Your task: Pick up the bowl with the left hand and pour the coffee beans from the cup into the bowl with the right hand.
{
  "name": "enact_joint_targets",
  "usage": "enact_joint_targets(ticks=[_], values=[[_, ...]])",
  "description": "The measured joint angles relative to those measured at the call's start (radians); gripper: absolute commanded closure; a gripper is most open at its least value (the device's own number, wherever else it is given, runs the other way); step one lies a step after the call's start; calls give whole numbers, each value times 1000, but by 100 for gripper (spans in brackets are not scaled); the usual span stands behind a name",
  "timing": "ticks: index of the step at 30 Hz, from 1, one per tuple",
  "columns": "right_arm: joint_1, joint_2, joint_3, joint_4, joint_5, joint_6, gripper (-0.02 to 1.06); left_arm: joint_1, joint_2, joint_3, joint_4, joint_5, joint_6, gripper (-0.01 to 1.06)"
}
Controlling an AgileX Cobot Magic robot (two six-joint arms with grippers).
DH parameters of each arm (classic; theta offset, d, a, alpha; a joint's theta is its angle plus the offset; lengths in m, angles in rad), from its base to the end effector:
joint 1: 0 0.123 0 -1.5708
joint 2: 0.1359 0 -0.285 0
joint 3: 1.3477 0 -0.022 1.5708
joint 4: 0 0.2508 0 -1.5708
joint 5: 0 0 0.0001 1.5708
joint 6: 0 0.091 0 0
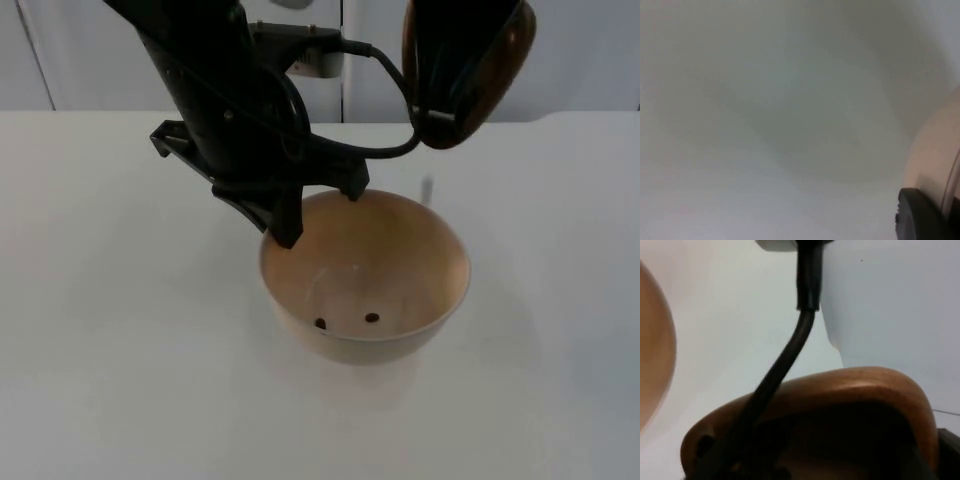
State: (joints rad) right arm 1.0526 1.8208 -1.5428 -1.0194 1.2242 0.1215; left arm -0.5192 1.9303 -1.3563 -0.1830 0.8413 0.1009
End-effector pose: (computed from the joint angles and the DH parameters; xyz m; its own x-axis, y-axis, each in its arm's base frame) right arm 0.2513 0.2935 0.3112 -0.2860 -0.9532 -0.0977 -0.5042 0.2364 -0.8306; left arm 0.3323 -0.2041 0.1885 -0.8522 0.4621 -0.2455 0.5024 0.8538 -0.1368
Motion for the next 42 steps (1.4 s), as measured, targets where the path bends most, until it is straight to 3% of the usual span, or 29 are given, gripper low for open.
enact_joint_targets(ticks=[42], values=[[69, -12, 7, -175, 2, 35, 104, 0, 0, 0, 0, 2, 0, 105]])
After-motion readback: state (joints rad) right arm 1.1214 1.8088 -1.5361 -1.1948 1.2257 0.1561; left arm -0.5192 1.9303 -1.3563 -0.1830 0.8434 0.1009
